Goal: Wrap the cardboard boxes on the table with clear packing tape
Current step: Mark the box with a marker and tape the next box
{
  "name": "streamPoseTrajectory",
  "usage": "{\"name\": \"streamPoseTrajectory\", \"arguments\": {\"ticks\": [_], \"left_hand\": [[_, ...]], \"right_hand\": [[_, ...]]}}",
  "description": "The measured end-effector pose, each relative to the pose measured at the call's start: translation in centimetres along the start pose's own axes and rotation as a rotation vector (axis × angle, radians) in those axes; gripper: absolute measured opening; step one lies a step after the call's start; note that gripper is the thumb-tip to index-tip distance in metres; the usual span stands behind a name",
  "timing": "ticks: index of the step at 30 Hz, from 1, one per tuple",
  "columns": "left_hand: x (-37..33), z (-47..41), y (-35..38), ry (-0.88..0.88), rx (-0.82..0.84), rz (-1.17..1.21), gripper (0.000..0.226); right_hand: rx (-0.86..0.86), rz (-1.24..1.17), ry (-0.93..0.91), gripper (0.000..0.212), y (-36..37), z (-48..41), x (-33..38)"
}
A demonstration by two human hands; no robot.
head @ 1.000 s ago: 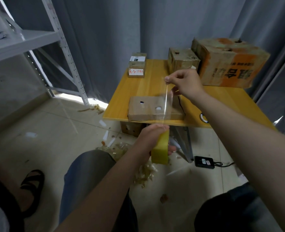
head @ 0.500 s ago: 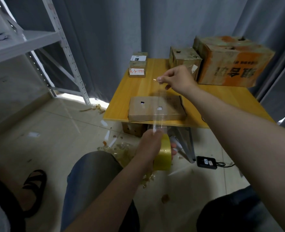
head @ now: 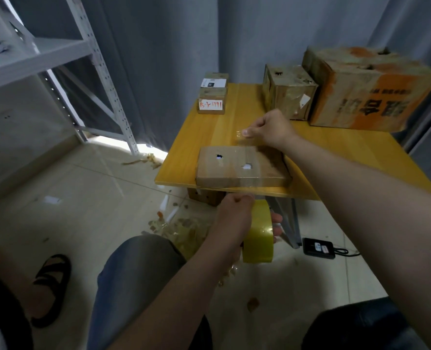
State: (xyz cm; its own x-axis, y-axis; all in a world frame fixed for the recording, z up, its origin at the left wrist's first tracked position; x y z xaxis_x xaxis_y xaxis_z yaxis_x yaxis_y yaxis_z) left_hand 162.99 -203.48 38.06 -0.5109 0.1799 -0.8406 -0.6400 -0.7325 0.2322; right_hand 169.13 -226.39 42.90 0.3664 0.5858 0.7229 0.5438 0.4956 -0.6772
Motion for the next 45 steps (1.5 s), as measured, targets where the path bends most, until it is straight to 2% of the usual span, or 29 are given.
{"name": "streamPoseTrajectory", "arguments": {"ticks": [3,9,11,14,15,17,20,23,35,39,41,44,45], "left_hand": [[0.5,-0.4,-0.3,0.012,-0.035,-0.026,0.023],[2.1,-2.3,-0.5,0.007,-0.186,-0.082,0.051],[3.2,-3.7,-0.8,-0.034,-0.204,-0.088,0.053],[2.9,-3.1,-0.8,-0.066,-0.155,-0.078,0.049],[2.6,-2.7,-0.7,-0.086,-0.141,-0.045,0.042],[2.2,-2.3,-0.7,-0.098,-0.090,0.025,0.028],[2.3,-2.6,-1.0,-0.085,-0.063,0.030,0.025],[2.6,-2.8,-0.8,-0.058,-0.065,0.013,0.025],[3.0,-2.3,-0.7,-0.052,-0.062,0.042,0.019],[3.2,-2.4,-0.5,-0.048,-0.037,0.013,0.030],[3.1,-2.4,-0.3,-0.030,-0.046,-0.015,0.031],[2.7,-2.0,-0.1,-0.010,-0.076,-0.025,0.030],[2.6,-1.7,0.0,-0.005,-0.080,-0.022,0.028]], "right_hand": [[-0.004,0.010,0.014,0.016,0.8,0.0,-0.5],[-0.039,0.136,-0.006,0.019,2.1,0.0,-2.0],[-0.058,0.196,-0.026,0.020,2.2,0.1,-2.3],[-0.048,0.291,-0.002,0.062,2.1,0.1,-2.3],[-0.063,0.312,-0.019,0.069,2.0,0.1,-2.1],[-0.098,0.343,-0.140,0.061,1.9,0.4,-1.5],[-0.060,0.307,-0.337,0.035,2.0,1.1,-0.8],[0.012,0.221,-0.341,0.022,2.1,1.5,-0.7],[0.048,0.289,-0.262,0.041,2.4,1.8,-0.6],[0.085,0.387,-0.260,0.041,1.7,2.8,0.3],[0.027,0.420,-0.270,0.037,1.2,3.6,0.9],[-0.253,0.340,-0.212,0.030,0.4,5.5,1.6],[-0.310,0.294,-0.151,0.035,0.0,6.1,1.7]]}}
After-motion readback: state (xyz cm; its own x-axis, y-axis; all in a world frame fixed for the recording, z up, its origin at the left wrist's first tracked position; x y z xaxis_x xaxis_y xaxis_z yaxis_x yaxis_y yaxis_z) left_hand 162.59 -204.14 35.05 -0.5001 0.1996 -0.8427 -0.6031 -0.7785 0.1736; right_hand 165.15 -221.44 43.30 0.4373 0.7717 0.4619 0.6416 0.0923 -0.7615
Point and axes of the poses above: each hand's wrist, its own z-axis away from the middle knuckle, its own y-axis out of the palm, x = y × z, the point moved 2 cm from there along -z, towards the middle knuckle, and after that the axes turned 4 degrees about -x, right-handed, at the moved point
